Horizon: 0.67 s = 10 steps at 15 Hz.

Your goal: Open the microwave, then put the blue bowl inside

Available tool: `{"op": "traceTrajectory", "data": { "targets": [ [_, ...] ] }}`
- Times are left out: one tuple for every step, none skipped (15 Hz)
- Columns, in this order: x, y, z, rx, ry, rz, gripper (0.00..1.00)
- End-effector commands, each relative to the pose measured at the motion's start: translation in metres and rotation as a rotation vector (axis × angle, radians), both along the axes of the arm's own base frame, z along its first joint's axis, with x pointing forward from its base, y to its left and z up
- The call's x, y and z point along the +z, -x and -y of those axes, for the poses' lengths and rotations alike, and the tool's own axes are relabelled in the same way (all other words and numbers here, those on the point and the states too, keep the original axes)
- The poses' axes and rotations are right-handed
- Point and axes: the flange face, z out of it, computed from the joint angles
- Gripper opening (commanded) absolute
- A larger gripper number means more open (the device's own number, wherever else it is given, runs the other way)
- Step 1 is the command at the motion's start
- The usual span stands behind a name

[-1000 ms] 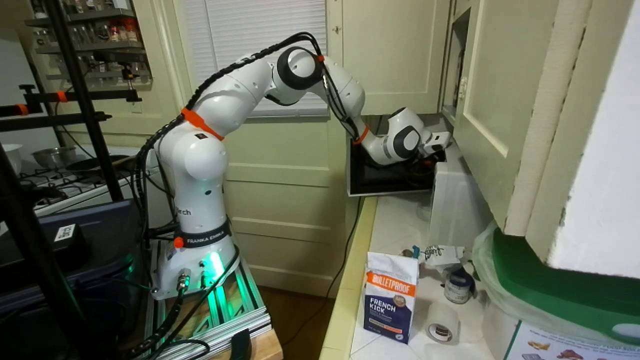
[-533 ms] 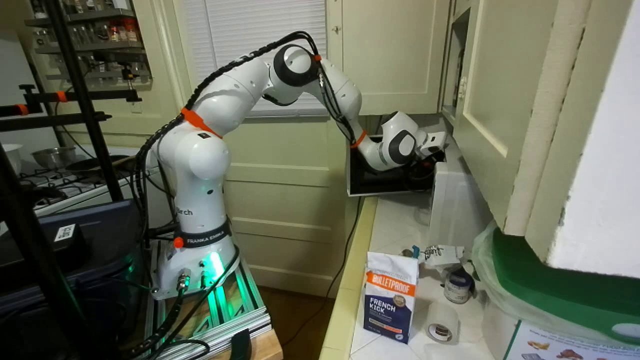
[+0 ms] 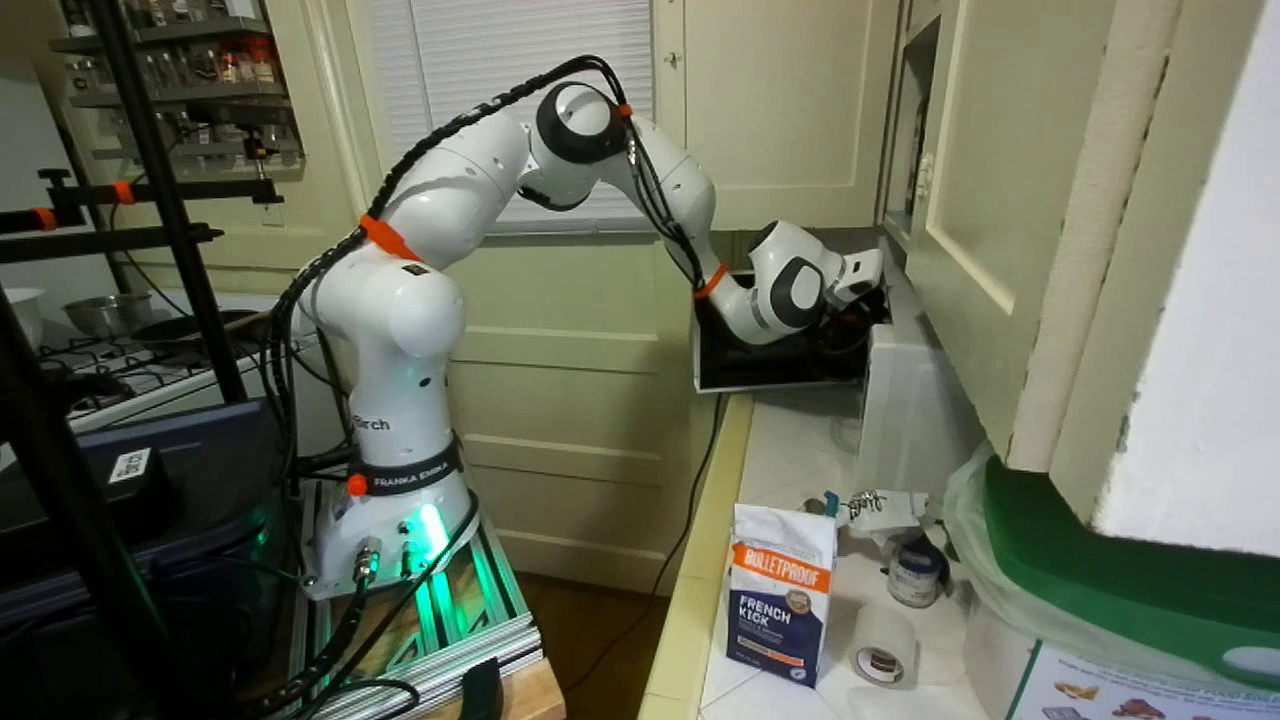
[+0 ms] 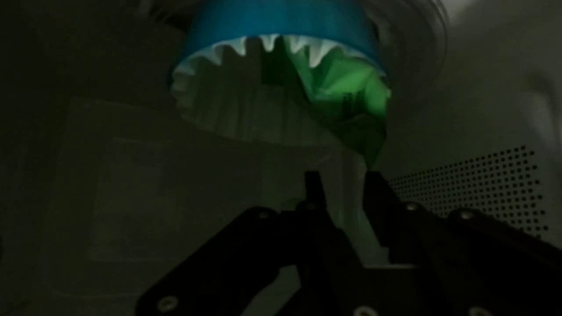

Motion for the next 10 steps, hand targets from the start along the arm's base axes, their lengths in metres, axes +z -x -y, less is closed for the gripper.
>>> {"op": "traceTrajectory", "data": {
  "targets": [
    [-0.001,0.017,-0.010,0.013,-0.019,0.007,0.00],
    [-0.002,0.020,-0.013,0.018,-0.027,0.001,0.00],
    [-0.002,0.023,-0.016,0.022,-0.033,-0.003,0.00],
    [-0.002,0.027,-0.019,0.027,-0.038,-0.007,0.00],
    [-0.002,0.030,-0.022,0.030,-0.043,-0.006,0.00],
    [-0.001,0.035,-0.025,0.035,-0.051,-0.009,0.00],
    [0.000,0.040,-0.028,0.040,-0.059,-0.010,0.00],
    [0.001,0.044,-0.030,0.045,-0.067,-0.009,0.00],
    [0.003,0.050,-0.032,0.047,-0.073,-0.007,0.00],
    [0.004,0.055,-0.034,0.048,-0.081,-0.004,0.00]
  ]
}}
